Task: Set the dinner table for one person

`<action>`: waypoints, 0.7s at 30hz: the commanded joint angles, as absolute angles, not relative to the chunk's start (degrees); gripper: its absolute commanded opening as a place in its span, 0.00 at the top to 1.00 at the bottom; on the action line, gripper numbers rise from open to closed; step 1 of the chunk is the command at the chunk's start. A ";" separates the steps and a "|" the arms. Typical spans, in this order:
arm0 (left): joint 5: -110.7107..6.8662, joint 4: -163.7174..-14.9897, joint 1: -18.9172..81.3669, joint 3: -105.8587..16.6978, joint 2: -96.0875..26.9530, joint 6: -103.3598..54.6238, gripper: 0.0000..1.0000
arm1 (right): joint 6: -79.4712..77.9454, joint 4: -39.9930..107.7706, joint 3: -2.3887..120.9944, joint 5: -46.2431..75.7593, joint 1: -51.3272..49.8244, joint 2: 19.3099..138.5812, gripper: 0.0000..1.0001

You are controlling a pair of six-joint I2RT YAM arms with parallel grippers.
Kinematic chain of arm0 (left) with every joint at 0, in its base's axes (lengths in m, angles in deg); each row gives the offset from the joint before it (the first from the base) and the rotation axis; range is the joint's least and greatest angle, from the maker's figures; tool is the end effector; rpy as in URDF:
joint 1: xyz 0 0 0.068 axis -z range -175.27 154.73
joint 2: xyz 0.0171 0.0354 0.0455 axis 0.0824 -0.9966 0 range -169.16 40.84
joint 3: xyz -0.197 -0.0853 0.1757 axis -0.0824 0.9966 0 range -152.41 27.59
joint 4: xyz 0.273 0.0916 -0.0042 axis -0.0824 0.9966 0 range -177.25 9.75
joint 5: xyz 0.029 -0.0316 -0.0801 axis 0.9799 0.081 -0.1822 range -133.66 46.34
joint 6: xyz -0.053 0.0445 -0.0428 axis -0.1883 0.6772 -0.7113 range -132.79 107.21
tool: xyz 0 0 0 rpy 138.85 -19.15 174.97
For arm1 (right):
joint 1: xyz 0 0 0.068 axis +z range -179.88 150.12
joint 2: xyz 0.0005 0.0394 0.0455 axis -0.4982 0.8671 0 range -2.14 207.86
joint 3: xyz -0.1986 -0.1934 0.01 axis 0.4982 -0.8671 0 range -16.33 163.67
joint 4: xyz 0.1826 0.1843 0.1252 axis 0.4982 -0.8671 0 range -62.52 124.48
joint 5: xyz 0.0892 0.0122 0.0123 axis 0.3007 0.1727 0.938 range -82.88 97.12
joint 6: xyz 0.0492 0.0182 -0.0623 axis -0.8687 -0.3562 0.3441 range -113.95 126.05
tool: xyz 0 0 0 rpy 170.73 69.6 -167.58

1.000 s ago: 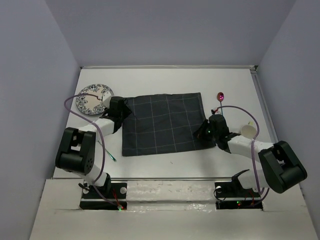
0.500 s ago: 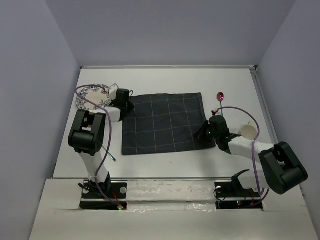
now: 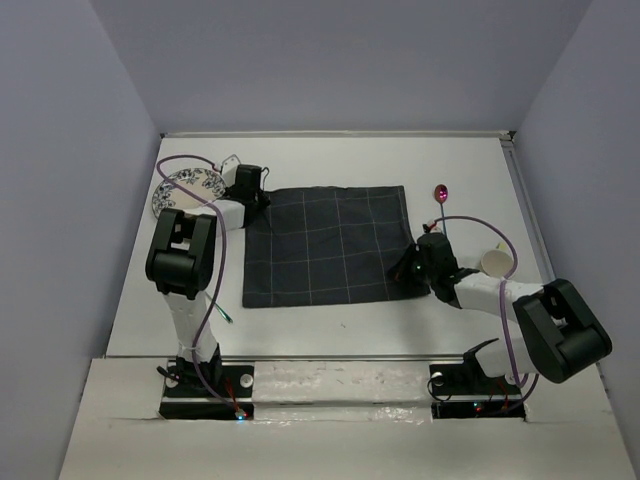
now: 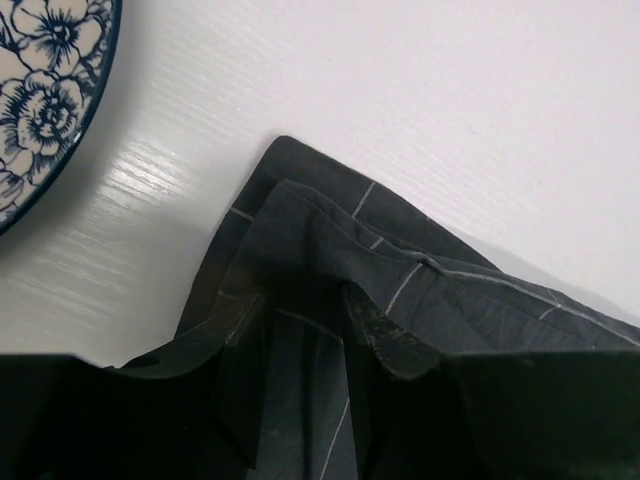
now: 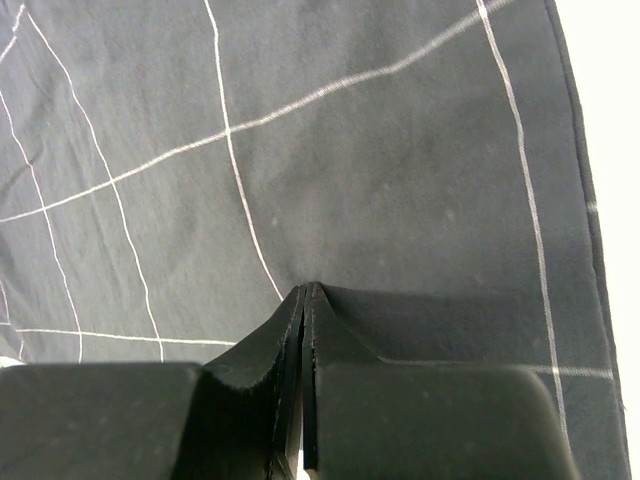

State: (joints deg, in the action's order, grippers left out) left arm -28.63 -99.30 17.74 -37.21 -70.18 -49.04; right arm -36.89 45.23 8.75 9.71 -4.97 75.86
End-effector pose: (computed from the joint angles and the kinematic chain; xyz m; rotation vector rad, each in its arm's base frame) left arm 0.4583 -0.0871 0.1288 -0.5793 2.0726 -0.2166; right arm 0.2561 0.1226 0.0975 0.3518 2.3705 0.6381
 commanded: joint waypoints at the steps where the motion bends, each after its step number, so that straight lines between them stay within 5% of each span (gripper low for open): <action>1: -28.36 -97.63 16.85 -43.06 -69.90 -47.33 0.56 | -37.63 48.11 6.87 9.14 -4.39 73.63 0.95; 10: -29.94 -96.56 16.33 -46.59 -69.83 -45.13 0.53 | -34.38 46.00 10.38 10.73 -3.86 71.70 0.78; 21: -28.19 -104.12 15.36 -25.61 -38.81 -48.99 0.37 | -28.85 36.95 16.18 12.39 -3.86 56.15 0.59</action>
State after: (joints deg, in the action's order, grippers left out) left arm -29.86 -98.87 16.58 -33.69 -51.80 -46.70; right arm -32.65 40.35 12.62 11.50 -4.29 61.92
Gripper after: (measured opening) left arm 0.626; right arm 0.405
